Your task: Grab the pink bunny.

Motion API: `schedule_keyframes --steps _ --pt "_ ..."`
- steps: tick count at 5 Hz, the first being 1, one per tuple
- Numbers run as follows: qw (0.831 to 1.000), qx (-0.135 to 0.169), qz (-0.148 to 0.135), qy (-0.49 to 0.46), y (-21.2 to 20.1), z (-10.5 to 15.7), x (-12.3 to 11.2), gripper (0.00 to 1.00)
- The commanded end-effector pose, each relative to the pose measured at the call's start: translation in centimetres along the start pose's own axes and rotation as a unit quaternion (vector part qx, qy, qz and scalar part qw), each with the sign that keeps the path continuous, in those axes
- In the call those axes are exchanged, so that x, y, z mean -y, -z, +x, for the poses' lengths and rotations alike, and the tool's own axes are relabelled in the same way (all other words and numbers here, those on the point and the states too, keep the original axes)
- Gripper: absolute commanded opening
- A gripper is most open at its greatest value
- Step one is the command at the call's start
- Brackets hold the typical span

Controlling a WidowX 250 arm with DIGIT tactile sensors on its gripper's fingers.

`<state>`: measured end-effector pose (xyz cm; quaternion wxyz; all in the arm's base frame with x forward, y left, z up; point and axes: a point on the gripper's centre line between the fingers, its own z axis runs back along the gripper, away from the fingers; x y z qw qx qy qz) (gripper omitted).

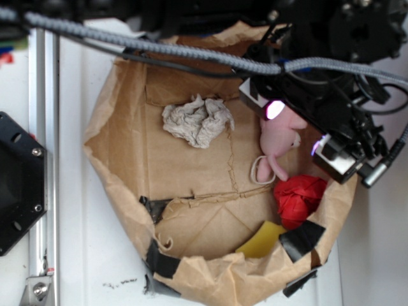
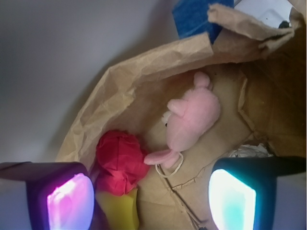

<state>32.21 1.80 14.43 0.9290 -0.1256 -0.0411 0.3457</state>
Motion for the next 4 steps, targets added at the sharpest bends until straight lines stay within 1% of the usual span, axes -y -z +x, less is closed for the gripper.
schedule_keyframes --steps 1,2,3,4 --pt "0.999 0.033 -0.021 -0.004 -2.2 1.1 -0.2 1.0" --pt "0.998 0.039 -0.023 -0.039 1.7 1.9 -1.7 1.0" --pt "0.998 0.054 -0.001 -0.012 4.0 0.5 -3.2 1.0" --pt "0.997 0.076 0.001 -0.003 5.6 -0.7 -4.7 1.0"
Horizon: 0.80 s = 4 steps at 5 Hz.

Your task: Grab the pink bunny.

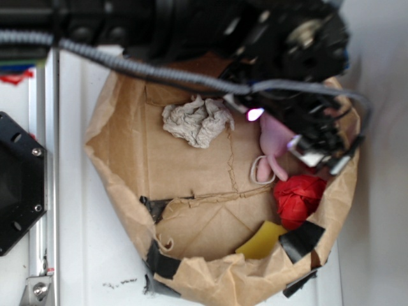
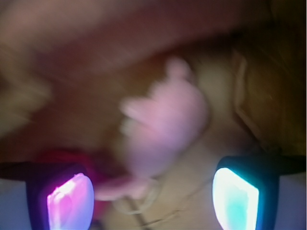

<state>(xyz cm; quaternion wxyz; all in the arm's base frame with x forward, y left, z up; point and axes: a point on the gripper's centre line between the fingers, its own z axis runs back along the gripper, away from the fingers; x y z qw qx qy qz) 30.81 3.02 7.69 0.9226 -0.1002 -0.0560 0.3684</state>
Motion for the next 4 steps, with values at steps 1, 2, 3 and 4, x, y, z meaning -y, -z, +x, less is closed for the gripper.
schedule_keyframes --steps 1,2,3,4 --pt "0.997 0.059 -0.04 0.014 0.0 -0.8 -1.8 1.0" --pt "0.996 0.073 -0.045 -0.013 0.8 0.6 -0.9 1.0" --pt "0.995 0.088 -0.046 -0.024 0.8 2.0 0.3 1.0" --pt "0.995 0.084 -0.051 -0.018 -0.2 2.1 0.4 1.0"
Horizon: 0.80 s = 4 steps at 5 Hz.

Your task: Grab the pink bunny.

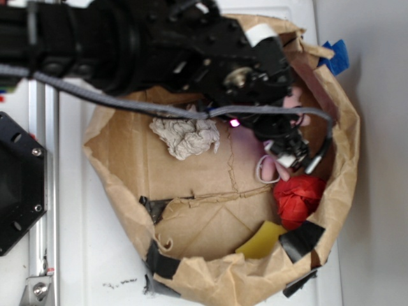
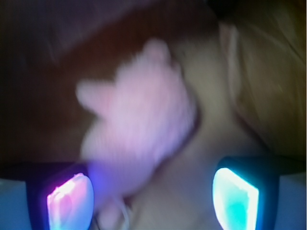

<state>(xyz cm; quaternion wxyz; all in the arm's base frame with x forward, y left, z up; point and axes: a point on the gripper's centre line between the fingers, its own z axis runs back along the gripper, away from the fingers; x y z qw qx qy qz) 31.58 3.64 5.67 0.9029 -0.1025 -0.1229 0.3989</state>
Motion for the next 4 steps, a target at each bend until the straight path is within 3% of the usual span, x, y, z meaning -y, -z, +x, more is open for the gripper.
schedule_keyframes --steps 1,4 --pt "0.999 0.016 -0.033 0.005 -2.4 1.7 0.7 1.0" --pt "0.996 0.05 -0.072 -0.03 -0.4 1.1 1.5 1.0"
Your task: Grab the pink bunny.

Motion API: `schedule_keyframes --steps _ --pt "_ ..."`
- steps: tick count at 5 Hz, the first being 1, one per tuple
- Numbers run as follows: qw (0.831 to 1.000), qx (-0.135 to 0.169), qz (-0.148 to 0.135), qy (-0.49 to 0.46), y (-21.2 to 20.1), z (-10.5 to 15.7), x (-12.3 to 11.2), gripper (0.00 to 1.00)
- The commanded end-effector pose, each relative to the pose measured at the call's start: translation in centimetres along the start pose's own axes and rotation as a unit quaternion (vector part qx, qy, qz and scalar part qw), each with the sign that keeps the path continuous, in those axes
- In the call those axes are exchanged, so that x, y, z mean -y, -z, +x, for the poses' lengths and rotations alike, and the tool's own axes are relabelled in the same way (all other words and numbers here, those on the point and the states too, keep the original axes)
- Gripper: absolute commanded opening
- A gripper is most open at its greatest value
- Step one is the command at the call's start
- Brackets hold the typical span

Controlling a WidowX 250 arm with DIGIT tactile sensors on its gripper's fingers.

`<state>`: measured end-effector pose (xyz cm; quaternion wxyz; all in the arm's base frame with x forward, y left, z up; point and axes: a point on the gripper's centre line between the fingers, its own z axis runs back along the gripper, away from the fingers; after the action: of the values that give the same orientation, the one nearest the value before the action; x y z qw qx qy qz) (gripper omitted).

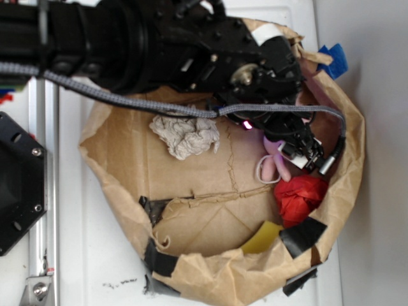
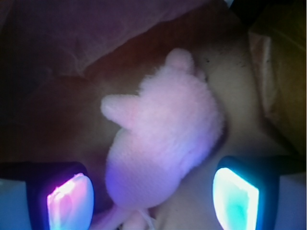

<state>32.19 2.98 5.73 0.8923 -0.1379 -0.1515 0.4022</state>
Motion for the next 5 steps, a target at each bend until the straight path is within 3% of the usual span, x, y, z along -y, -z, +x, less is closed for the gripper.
schedule_keyframes --steps 1,2,3,4,5 --pt "0.999 0.043 -0.003 -0.019 1.4 1.1 0.9 1.0" --pt "0.999 0.041 0.03 0.005 2.8 0.9 1.0 1.0" --pt "0.998 0.031 0.042 0.023 3.2 0.8 0.8 1.0" --pt "0.999 0.025 0.026 0.031 1.9 0.8 0.6 0.0" --pt "0.998 0.021 0.026 0.053 0.5 1.1 0.4 0.0"
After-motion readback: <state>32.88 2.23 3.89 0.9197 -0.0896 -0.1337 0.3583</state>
